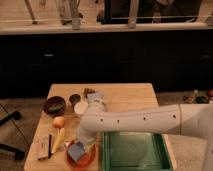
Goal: Wipe red bowl with sponge
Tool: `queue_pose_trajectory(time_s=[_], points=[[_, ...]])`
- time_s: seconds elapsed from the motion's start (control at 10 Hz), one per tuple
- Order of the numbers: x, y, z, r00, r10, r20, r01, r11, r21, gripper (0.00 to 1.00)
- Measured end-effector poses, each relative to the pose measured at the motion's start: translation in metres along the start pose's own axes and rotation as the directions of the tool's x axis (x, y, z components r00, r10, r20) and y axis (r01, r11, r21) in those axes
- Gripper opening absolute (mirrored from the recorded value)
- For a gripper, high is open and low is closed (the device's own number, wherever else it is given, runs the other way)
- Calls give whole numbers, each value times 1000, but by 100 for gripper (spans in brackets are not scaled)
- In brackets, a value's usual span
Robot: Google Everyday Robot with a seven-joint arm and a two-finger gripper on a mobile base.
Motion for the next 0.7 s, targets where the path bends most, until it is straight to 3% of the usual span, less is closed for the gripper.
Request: queue_pose_trajectory(time_s=[0.3, 0.7], points=[[-10, -5, 12, 997, 29, 71, -28, 1000, -10, 0], [-15, -7, 30, 989, 56, 137, -53, 998, -20, 0]])
